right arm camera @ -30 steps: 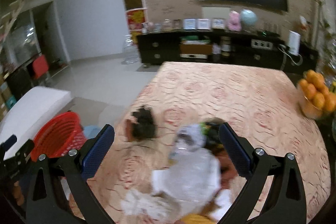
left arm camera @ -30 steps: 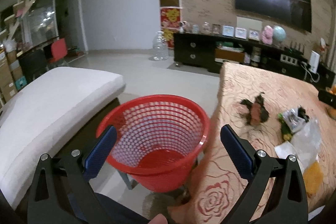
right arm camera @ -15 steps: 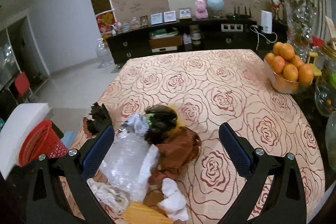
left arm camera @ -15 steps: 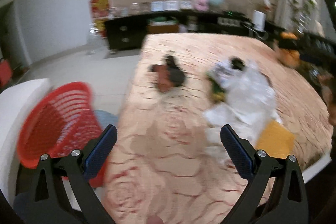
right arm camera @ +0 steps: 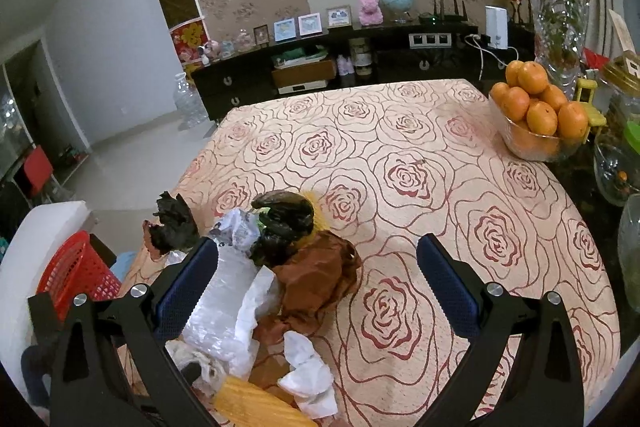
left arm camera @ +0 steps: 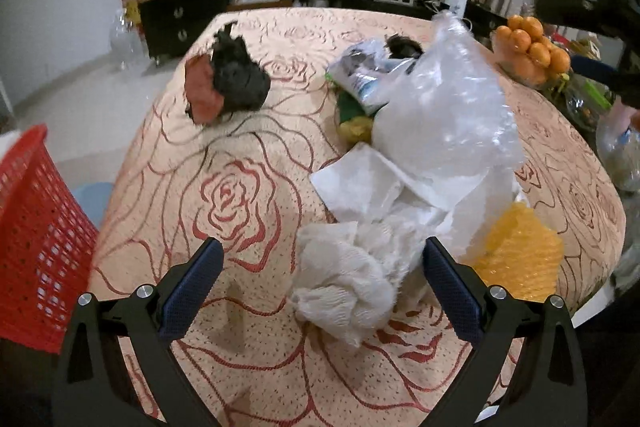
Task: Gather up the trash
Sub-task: 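Grasp the white mesh cloth with the left gripper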
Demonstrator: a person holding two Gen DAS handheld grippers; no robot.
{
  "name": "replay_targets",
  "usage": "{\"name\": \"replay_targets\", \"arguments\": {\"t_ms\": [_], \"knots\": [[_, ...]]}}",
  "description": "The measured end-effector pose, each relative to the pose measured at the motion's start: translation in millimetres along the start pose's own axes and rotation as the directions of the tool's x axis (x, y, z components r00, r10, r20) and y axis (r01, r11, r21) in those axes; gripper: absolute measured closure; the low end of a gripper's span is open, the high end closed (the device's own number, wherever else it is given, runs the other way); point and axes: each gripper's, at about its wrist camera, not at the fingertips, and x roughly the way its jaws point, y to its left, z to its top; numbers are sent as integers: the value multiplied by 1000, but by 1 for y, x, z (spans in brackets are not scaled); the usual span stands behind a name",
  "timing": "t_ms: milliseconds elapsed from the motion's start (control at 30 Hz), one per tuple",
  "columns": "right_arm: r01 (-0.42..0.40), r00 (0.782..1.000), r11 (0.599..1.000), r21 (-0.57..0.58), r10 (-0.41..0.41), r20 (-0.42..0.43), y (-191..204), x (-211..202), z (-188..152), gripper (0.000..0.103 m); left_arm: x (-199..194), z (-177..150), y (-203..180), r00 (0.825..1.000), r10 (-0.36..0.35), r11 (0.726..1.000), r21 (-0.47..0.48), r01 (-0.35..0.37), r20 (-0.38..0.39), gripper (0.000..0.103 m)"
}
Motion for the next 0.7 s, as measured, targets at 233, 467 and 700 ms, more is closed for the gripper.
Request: {"name": "replay_targets", "arguments": {"t_ms": [233, 467, 700], "knots": [[-1, 1000, 1000, 1, 1, -6, 0, 1, -1, 7, -9, -4, 3, 996, -84, 996, -12, 84, 5, 46], [-1, 1000, 1000, -9, 1, -16, 5, 5, -3, 7, -21, -7, 10, 992, -120, 992, -34, 121, 30, 63], [-17, 1000, 1000, -12, 17, -3, 12, 4, -1, 7, -46, -4, 23, 992, -84, 994, -58, 90, 94, 64]]}}
